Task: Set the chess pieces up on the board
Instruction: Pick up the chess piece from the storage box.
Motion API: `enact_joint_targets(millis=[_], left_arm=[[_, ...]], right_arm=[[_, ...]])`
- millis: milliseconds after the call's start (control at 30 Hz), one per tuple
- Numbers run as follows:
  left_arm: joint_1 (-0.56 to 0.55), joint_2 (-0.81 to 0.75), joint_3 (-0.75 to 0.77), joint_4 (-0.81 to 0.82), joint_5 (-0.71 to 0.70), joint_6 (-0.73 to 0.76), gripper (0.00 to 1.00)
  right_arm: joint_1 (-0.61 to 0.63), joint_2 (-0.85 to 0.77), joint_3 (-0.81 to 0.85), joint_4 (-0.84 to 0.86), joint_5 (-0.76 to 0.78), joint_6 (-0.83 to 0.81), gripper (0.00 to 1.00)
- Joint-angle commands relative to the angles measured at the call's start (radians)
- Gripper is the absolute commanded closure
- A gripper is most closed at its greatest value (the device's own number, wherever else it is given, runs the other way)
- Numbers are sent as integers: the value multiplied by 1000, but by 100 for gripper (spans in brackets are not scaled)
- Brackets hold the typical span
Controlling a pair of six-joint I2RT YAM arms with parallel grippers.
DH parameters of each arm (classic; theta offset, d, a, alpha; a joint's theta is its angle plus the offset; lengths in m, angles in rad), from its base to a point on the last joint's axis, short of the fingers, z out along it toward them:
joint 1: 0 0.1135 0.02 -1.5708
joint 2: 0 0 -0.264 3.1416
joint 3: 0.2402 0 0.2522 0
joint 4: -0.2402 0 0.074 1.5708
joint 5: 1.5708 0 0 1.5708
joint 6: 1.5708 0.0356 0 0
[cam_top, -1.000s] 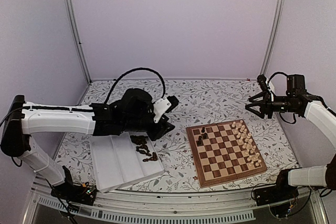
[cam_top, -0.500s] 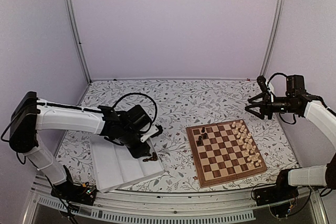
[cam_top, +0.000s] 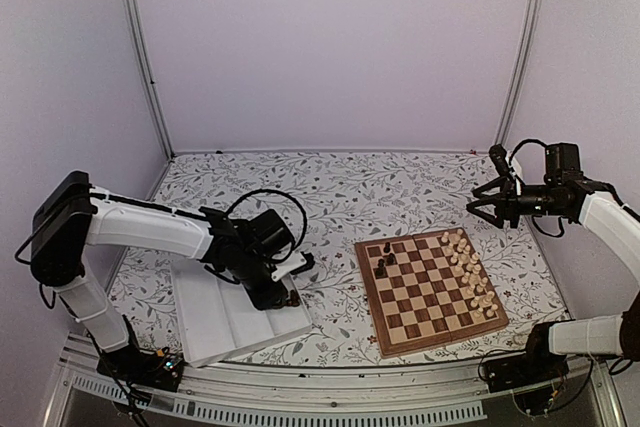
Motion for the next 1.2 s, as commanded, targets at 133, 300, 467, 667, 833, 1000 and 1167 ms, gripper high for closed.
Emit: enact_joint_targets(millis=[133,300,467,667,833,1000,1167], left_arm=[[-21,17,-16,16,57,28,64],[-25,57,10,-33,30,26,67],[-42,93,29,-73,15,15,69],[-53,78,69,-131,8,0,84],[-51,-6,149,-193,35,-5,87],[-13,-91,148,-166,99,-7,88],[3,-142,124,-158,98,-43,88]], right_arm=[[-3,13,12,-10,-17,-11,43],[-3,17,12,-12,-17,-11,43],[-3,15,12,-12,-17,-11,43],[-3,7,16,-17,-39,-11,43],[37,-9,46,-60,-50,-41,43],[135,11,72,-87,-61,-65,43],[256,69,125,-123,-27,-69,44]])
